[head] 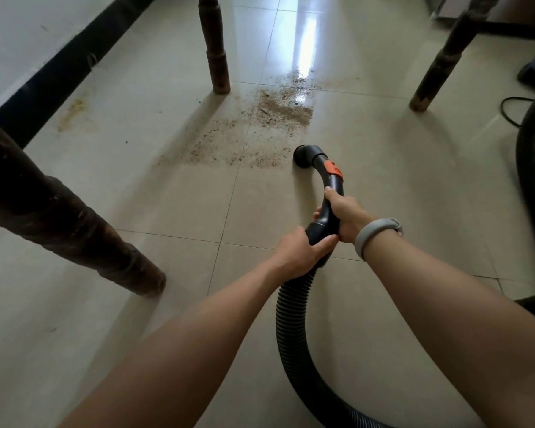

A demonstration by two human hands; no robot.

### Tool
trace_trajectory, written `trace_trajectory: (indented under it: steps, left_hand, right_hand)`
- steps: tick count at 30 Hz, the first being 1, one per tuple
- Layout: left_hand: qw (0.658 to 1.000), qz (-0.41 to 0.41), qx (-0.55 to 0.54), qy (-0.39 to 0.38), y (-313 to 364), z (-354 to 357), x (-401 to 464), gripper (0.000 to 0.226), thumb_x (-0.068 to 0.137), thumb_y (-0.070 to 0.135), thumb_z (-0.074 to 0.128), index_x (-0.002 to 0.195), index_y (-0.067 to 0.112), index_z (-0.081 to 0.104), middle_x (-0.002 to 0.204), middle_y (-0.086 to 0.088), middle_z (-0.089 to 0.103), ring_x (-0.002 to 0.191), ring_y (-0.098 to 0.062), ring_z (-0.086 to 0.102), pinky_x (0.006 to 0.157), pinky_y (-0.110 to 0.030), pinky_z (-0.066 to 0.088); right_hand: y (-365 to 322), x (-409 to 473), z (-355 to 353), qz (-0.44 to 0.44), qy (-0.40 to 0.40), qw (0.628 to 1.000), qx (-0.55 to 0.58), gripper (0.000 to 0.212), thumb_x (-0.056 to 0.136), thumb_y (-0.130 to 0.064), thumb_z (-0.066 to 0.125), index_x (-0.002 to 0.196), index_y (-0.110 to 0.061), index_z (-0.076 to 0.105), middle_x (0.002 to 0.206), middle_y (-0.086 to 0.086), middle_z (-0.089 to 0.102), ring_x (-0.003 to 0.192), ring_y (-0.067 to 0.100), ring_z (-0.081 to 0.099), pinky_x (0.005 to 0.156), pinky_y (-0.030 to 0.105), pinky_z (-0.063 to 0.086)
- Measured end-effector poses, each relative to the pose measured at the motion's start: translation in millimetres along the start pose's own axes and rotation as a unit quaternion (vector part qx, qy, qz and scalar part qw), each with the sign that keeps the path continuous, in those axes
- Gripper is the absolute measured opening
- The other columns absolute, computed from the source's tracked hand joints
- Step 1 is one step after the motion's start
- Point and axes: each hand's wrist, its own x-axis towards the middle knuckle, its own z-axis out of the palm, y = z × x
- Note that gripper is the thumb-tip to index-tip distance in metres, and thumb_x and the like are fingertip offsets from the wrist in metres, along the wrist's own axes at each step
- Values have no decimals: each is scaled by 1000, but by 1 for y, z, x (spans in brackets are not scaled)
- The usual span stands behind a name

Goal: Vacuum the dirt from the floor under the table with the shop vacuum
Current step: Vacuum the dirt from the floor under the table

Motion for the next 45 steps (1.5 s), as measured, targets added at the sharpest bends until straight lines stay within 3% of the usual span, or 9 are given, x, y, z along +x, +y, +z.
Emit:
trace_trajectory:
  steps: [9,14,25,39,45]
  left_hand:
    - [999,-26,-23,-17,-22,17,-14,58,82,59,56,107,7,55,92,-11,67,77,-23,67,69,-37,58]
    - [1000,-20,-6,-1,-26,22,-22,54,85,56,56,107,7,56,91,-9,67,76,-20,66,56,-25,48]
    - [999,-29,-32,-8,-33,4,-16,55,82,58,55,108,9,55,91,-12,67,79,-25,67,74,-43,59]
    - [999,-39,-7,6,-36,2,-23,59,83,61,53,111,9,54,95,-11,66,82,-23,66,71,-37,58]
    - [999,-46,0,2,-35,-6,-24,66,78,67,52,111,10,53,96,-11,66,83,-25,66,75,-40,58]
  right_hand:
    - [21,-9,-3,5,-16,1000,-7,25,97,-28,50,107,-5,45,74,11,54,60,20,56,56,31,49]
    - [27,-14,-6,7,-35,999,-5,25,97,-27,51,108,-5,46,74,11,54,61,21,57,58,32,50]
    - [21,-11,13,-2,-35,999,-29,28,98,-30,47,109,-5,42,75,10,55,63,21,57,61,33,51]
    - [23,-18,17,8,-55,998,-37,36,98,-32,47,120,-3,41,78,11,56,66,22,58,71,37,54]
    - [19,-21,24,3,-56,998,-42,32,99,-31,45,115,-3,42,76,10,54,64,20,56,60,32,51]
